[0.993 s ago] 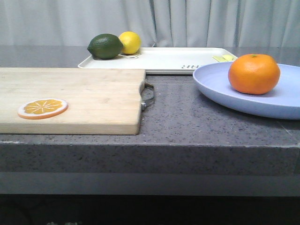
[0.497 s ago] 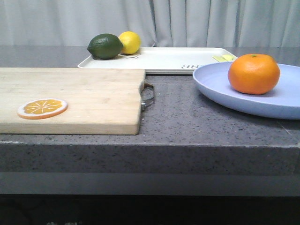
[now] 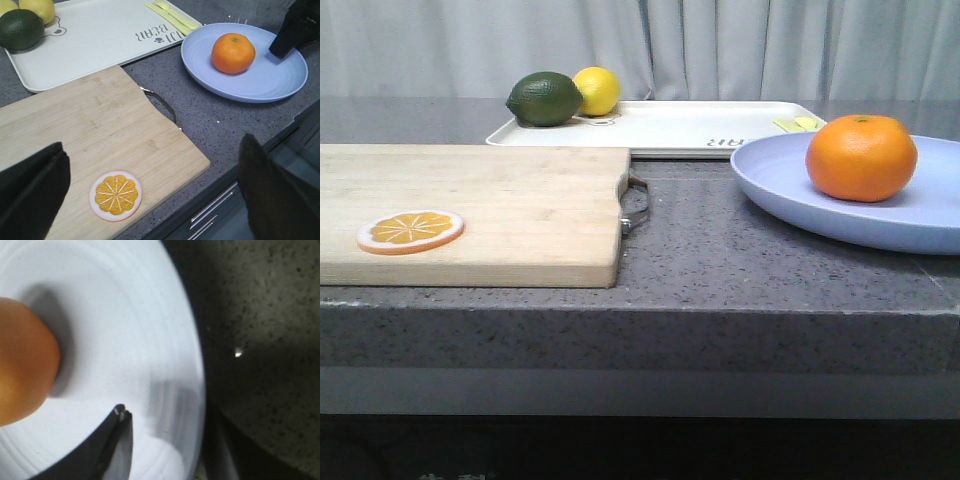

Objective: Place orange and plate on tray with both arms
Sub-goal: 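Grip the plate rim with the right gripper and slide it onto the tray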

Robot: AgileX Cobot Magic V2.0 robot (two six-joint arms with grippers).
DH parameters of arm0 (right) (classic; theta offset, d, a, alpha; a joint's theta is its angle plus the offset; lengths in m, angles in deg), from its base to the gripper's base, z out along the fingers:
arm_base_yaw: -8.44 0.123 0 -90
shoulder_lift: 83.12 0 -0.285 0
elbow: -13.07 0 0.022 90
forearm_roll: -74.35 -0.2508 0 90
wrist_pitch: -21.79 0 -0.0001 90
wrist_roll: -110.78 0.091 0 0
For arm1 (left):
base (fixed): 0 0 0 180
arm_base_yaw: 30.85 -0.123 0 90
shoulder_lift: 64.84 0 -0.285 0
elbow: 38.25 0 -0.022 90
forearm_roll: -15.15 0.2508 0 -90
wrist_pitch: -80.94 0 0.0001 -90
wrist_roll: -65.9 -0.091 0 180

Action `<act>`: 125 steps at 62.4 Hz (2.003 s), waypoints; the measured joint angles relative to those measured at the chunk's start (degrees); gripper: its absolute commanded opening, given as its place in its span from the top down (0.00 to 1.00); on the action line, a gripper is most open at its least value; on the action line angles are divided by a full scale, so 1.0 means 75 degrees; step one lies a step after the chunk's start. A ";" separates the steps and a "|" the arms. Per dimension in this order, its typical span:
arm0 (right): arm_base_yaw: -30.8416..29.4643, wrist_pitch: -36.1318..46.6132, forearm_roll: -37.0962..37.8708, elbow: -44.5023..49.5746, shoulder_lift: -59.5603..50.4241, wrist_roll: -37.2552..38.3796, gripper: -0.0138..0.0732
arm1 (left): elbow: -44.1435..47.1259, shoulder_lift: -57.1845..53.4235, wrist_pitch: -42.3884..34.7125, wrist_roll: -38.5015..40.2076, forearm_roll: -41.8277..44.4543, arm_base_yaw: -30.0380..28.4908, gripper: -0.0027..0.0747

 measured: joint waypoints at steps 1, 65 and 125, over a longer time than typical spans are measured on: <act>0.0000 0.0015 0.0000 0.0000 0.0000 0.0000 0.57 | 0.0000 0.0000 0.0000 0.0000 0.0000 0.0000 0.15; -0.0014 -0.0185 -0.0446 -0.0030 0.0000 0.0173 0.92 | 0.0000 0.0000 0.0000 0.0000 0.0000 0.0000 0.16; 0.2184 0.0086 -0.0666 -0.3776 0.1643 0.2793 0.92 | 0.0000 0.0000 -0.0038 0.0000 -0.0014 0.0000 0.16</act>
